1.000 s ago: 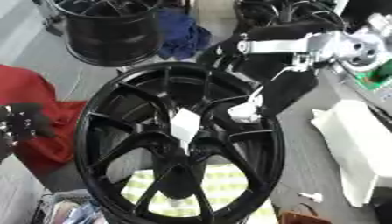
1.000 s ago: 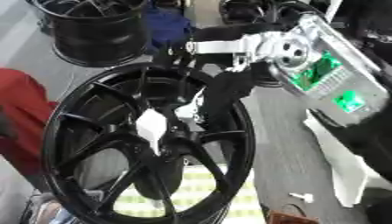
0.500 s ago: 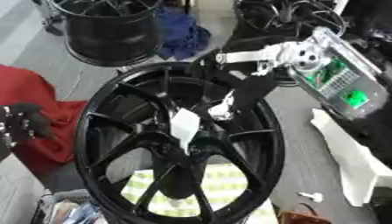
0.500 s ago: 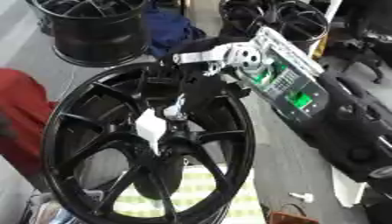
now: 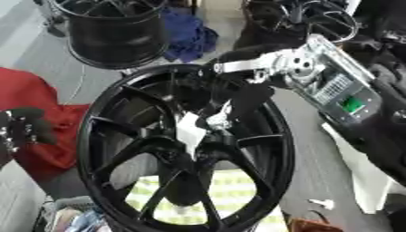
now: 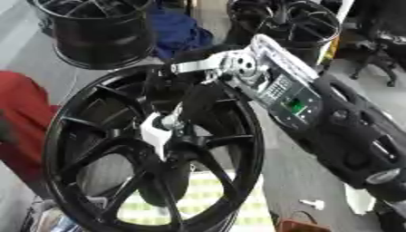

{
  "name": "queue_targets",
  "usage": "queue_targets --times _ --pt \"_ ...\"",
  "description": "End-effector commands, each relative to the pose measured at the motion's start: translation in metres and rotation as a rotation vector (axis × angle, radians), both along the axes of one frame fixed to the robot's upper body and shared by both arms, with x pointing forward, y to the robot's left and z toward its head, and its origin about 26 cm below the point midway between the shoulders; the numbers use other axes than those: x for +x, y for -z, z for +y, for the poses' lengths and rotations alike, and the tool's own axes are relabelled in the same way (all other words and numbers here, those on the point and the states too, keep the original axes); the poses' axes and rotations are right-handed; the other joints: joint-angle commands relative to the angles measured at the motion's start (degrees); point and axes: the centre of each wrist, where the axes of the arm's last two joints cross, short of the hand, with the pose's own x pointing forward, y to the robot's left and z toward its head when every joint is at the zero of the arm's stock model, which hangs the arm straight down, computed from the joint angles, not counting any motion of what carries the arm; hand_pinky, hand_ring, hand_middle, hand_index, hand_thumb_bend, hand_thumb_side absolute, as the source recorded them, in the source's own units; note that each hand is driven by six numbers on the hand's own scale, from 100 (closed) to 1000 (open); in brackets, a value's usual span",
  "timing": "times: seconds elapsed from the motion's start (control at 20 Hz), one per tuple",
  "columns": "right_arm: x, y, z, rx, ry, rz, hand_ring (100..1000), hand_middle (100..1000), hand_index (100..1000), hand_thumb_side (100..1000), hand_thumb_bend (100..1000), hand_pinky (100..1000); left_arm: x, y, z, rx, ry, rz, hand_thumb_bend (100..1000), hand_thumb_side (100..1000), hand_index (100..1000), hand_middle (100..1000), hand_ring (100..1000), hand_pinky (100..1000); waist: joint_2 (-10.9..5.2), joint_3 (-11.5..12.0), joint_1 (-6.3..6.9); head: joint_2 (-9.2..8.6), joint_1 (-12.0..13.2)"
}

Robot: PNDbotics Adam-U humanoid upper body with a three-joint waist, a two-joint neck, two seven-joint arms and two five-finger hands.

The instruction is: Pull the pin out of the wheel hub.

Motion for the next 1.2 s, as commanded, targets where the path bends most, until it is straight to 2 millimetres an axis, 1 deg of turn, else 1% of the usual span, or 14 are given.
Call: queue_targets --times 0.05,0.6,0.85,1.1,1.2 --pt "0.002 -0.004 0.003 -0.015 0.01 0.006 903 892 975 493 343 850 0.0 -0.007 0.001 0.022 0.004 -0.019 100 854 819 627 637 711 -0.57 0.03 0.47 -0.75 -0.28" --pt "0.012 0.016 0.014 -0.043 0.01 0.035 888 870 969 501 338 842 0.001 -0.007 0.0 0.02 0.009 -0.027 100 850 819 627 637 711 -0.47 0.22 0.74 -0.77 -0.39" --pt "0.014 0.024 0.017 -0.061 0.0 0.04 876 858 966 498 332 837 0.001 -0.008 0.0 0.019 0.01 -0.027 100 851 819 626 637 710 -0.46 0.34 0.71 -0.85 -0.38" --pt "0.014 0.031 0.021 -0.077 -0.014 0.044 868 852 963 484 321 831 0.001 -0.008 0.0 0.019 0.011 -0.027 100 851 819 626 637 710 -0.46 0.42 0.71 -0.82 -0.36" --pt "0.014 0.033 0.022 -0.084 -0.019 0.042 853 838 954 464 300 819 0.001 -0.008 -0.001 0.019 0.012 -0.027 100 851 819 626 637 710 -0.47 0.44 0.72 -0.86 -0.39"
